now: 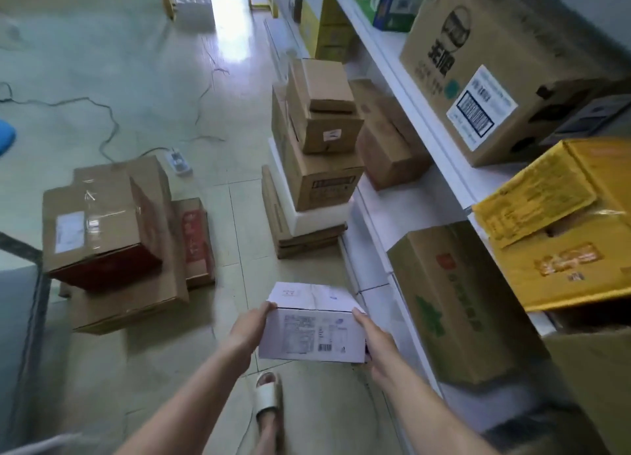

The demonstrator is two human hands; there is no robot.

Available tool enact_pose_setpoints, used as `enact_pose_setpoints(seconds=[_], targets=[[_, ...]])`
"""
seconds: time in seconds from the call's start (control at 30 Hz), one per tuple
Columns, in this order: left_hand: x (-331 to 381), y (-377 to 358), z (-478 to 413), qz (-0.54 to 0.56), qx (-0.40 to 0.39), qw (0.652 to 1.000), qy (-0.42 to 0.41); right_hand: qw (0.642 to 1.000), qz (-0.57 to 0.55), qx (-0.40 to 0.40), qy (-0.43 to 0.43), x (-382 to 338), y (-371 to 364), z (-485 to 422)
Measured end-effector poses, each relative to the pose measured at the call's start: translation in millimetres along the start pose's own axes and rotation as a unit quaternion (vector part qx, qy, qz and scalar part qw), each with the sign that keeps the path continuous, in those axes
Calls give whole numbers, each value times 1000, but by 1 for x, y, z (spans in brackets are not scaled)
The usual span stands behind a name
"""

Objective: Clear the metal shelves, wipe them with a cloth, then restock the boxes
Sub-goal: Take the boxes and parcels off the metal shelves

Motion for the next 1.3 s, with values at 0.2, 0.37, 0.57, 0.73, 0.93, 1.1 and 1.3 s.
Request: enact_pose_setpoints(seconds=[0.2, 0.37, 0.57, 0.73, 0.93, 1.1, 1.3], targets=[[-16, -53, -123, -76, -19, 997, -14, 997, 65, 24, -15, 23, -19, -134], [-57, -110, -230, -113, -7, 991, -73, 989, 135, 47, 48, 41, -36, -275], [-150, -198, -367, -144, -54, 982, -108, 951, 296, 62, 68, 104, -28, -464], [-219, -258, -467, -174, -102, 970, -134, 951, 304, 43, 43, 171, -27, -583], [-247, -296, -522, -171, -103, 972, -127, 963, 262, 43, 41, 197, -34, -653], [-233, -314, -537, -164, -86, 978, -98, 938, 342, -14, 50, 193, -35, -644], [-208, -314, -520, -196, -103, 972, -76, 925, 371, -47, 60, 184, -43, -613]])
Point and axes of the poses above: each hand's wrist, its own z-axis away from the middle knuckle, its own y-axis out of the back of the hand, x = y × z, the point moved 9 cm from there along -z, towards the middle knuckle, and after that the axes turned 5 degrees about x, right-handed, at the moved point
